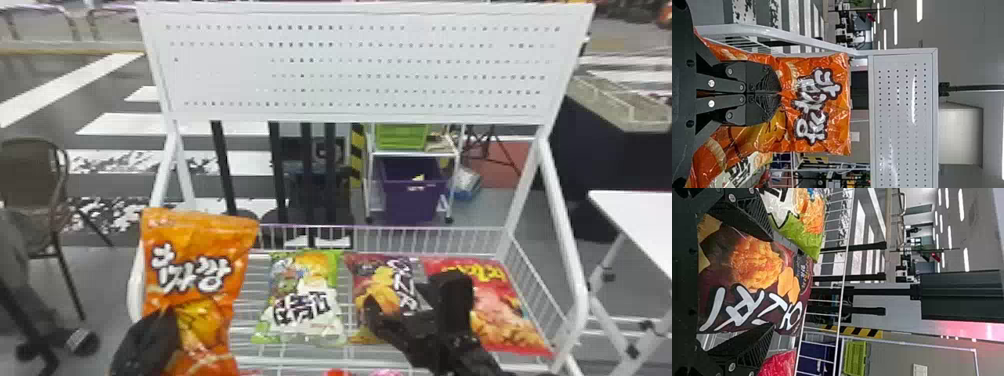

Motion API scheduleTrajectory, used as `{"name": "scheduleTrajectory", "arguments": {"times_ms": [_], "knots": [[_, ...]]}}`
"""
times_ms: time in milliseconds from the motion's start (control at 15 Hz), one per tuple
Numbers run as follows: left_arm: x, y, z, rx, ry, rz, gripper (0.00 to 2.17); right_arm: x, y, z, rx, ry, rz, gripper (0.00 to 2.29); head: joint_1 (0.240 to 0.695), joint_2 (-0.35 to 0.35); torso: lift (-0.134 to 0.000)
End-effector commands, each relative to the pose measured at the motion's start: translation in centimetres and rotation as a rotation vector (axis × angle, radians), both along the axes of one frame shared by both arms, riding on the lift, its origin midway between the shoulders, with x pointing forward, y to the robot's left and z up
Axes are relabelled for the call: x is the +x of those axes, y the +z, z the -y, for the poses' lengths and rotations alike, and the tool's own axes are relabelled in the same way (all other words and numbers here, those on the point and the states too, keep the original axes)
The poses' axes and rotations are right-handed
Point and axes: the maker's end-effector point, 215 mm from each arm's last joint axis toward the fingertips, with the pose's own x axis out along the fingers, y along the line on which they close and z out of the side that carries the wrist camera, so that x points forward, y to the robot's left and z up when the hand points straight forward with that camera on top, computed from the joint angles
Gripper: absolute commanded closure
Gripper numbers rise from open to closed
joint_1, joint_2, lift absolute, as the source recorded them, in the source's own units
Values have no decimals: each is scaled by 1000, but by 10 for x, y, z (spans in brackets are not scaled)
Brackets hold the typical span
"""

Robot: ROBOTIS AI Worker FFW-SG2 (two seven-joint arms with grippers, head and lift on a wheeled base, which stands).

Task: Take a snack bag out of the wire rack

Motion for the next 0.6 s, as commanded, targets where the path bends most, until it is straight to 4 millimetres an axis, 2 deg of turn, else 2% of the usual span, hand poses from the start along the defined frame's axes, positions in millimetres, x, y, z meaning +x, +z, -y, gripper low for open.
{"name": "scheduleTrajectory", "arguments": {"times_ms": [0,67,133,200,267,533], "knots": [[1,1,-1,4,-2,2,2108,12,-14,-4,-30,10,-32,178,499,0,0],[1,0,-2,4,1,0,2108,16,-17,-6,-40,14,-42,228,499,0,0],[1,1,-2,4,1,2,2108,18,-18,-8,-50,21,-52,579,499,0,0],[2,0,-2,4,0,2,2108,17,-20,-11,-58,27,-63,1497,499,0,0],[3,-1,-3,4,1,2,2108,16,-23,-13,-69,33,-76,2078,499,0,0],[7,-4,-6,7,6,-1,2108,13,-33,-12,-100,36,-113,2240,499,0,0]]}}
